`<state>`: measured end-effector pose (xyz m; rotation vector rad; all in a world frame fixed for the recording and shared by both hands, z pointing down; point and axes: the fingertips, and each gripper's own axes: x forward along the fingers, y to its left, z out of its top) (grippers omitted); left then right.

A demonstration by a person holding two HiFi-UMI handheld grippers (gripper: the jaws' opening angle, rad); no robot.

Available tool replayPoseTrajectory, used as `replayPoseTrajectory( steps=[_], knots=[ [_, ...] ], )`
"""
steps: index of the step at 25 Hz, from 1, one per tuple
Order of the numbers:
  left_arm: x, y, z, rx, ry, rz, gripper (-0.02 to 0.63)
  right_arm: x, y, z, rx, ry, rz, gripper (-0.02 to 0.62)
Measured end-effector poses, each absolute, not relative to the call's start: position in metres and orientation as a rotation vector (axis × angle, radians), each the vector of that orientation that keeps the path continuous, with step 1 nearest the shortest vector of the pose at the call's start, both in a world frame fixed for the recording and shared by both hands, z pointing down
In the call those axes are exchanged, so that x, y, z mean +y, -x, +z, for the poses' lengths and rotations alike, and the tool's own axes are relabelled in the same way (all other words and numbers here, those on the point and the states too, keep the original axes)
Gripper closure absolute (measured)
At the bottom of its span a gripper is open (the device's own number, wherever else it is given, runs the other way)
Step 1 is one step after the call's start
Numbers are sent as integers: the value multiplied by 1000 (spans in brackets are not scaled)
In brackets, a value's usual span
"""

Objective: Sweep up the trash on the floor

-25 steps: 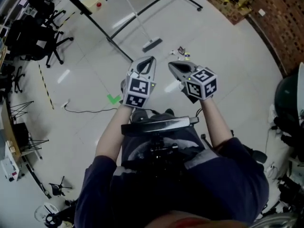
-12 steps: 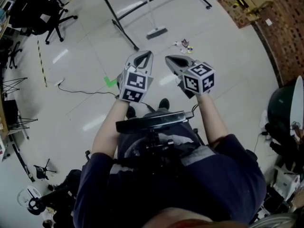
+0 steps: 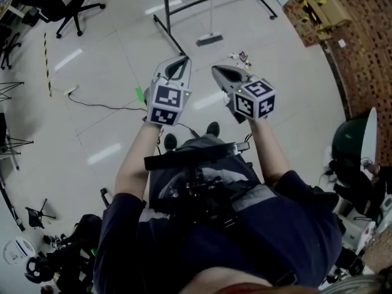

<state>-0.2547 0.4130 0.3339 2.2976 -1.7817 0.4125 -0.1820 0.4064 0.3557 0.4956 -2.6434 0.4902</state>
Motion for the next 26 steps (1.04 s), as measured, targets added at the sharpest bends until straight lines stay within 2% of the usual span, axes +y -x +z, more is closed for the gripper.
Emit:
replayPoseTrajectory(
  steps=[5, 8, 18, 26],
  knots=[
    [450, 328, 331, -1833, -2232, 325, 589, 445, 241, 340, -2657, -573, 449, 586],
    [448, 334, 322, -1803, -2254, 263, 589, 453, 244, 324, -2662, -642, 444, 586],
    [419, 225, 295, -1577, -2473, 264, 589, 436, 131, 306, -2634, -945, 534, 586],
    [413, 172, 292, -1527, -2511, 289, 589, 426, 67, 304, -2631, -1014, 585, 586]
  ],
)
